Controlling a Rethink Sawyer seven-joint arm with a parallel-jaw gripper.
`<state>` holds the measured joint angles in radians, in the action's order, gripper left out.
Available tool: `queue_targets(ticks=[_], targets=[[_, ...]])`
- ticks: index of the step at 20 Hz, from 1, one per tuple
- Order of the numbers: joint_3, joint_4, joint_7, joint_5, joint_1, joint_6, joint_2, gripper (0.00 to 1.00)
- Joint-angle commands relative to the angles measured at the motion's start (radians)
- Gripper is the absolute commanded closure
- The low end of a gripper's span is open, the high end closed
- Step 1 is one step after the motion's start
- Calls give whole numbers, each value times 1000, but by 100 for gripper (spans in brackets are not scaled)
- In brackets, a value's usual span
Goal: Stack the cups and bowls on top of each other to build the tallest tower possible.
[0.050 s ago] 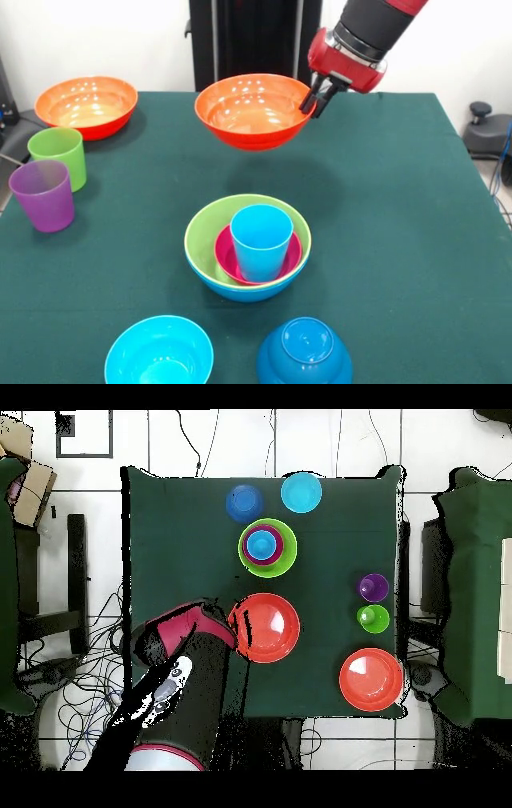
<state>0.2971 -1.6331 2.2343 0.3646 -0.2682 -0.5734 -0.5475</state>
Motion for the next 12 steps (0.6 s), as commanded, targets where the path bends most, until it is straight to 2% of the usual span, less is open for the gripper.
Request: queue_targets(ticks=[1,5,12], targets=[[-40,-8,185,-76,-2,-1,8,100],[-64,77,118,-124,24,-131,-15,100],[-82,239,65,-176,62,-253,27,100]])
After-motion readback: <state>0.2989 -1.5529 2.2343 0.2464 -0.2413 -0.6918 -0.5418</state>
